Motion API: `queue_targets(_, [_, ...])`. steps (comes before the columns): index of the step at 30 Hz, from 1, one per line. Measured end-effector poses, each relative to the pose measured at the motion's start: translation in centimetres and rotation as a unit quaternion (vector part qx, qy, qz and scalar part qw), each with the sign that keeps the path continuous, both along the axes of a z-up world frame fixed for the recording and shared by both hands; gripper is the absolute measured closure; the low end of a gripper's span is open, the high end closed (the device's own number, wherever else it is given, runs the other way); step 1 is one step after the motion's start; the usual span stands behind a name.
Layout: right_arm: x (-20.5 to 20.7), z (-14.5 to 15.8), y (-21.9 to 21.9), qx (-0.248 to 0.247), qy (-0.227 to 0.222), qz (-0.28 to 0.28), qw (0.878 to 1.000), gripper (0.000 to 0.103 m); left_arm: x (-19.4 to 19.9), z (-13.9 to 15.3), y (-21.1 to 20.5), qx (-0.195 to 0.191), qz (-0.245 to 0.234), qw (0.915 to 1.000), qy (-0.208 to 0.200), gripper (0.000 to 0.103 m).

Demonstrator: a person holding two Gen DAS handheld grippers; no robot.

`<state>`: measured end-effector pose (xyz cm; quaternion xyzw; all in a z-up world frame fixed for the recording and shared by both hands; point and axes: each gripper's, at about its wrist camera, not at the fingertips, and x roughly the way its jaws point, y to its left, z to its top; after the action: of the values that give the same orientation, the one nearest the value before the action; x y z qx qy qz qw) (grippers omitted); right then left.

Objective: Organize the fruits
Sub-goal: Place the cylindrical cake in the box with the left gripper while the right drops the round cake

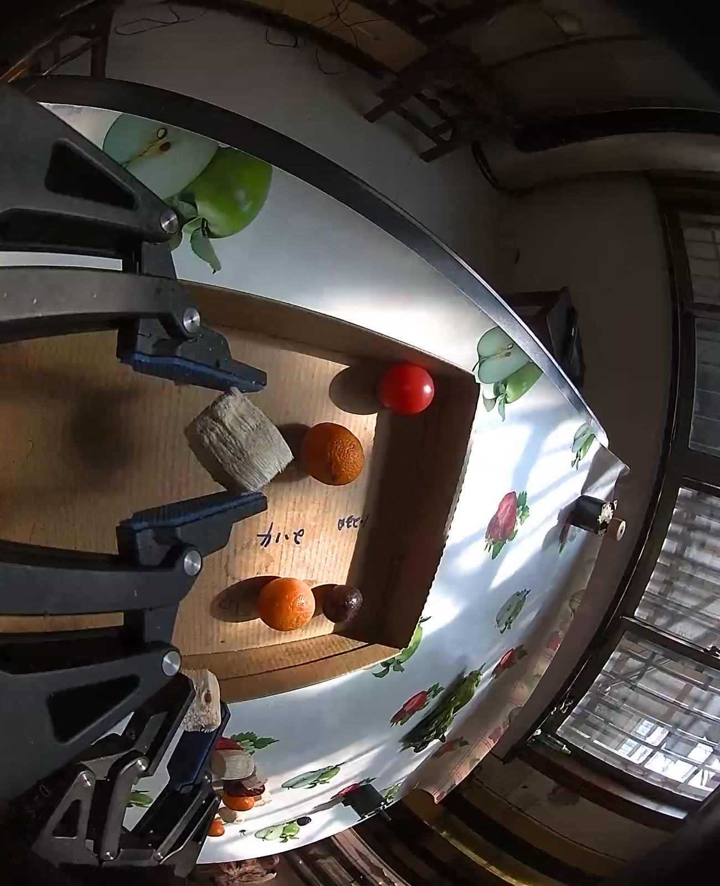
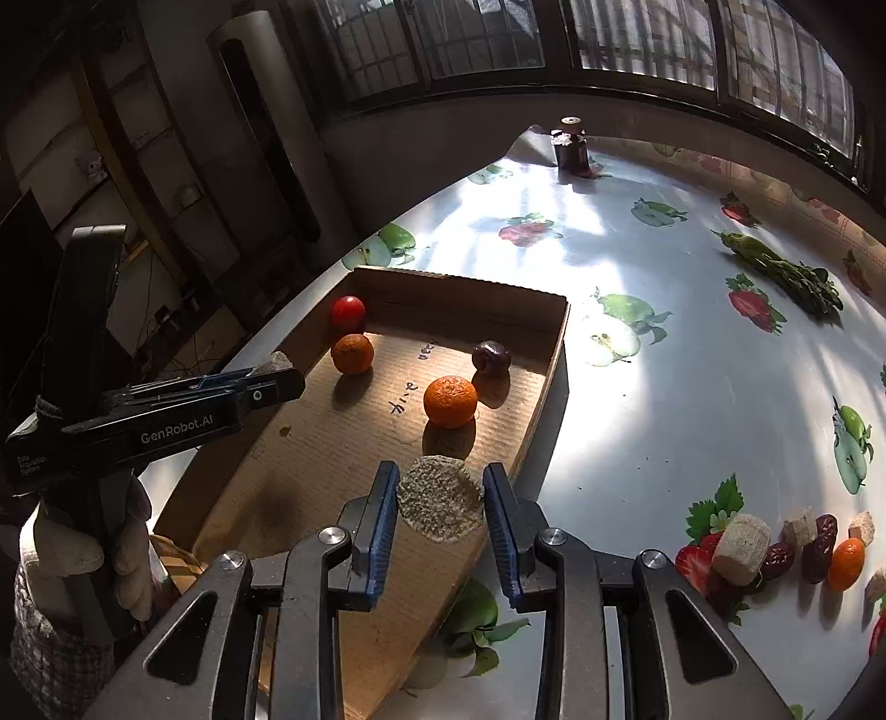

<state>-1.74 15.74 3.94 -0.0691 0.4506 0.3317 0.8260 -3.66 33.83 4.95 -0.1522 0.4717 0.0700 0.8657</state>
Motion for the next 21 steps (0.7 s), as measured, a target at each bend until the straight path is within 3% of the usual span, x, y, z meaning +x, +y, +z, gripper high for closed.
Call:
queue_targets(5, [1.5,-2.3,3.0,-0.026,0.015,0.009,1.0,0.069,1.3,-1.4,0.0,-0.004,-0.002,0.9998,0.022,0.067])
queue_targets(12, [2.7,-3.0,4.7,-0.041,0.007,0.007,0.999,0.069,2.4,-2.4,0.3,-0.003,0.007,0.999,0.045,0.065])
queue_targets(17, [2.3,-2.3,4.8,-0.036,-0.015,0.009,0.999,0.062,1.6,-1.3,0.8,-0.019,0.013,0.9995,0.022,0.063])
queue_targets(20, [1.4,-0.5,3.5,-0.019,-0.039,0.001,0.999,0.061,0.1,0.8,0.7,0.001,0.027,0.9996,-0.006,0.061])
queue_targets(21, [1.1,0.2,2.8,-0.012,-0.046,-0.005,0.999,0.061,-0.5,1.5,0.3,0.012,0.032,0.9993,-0.016,0.055])
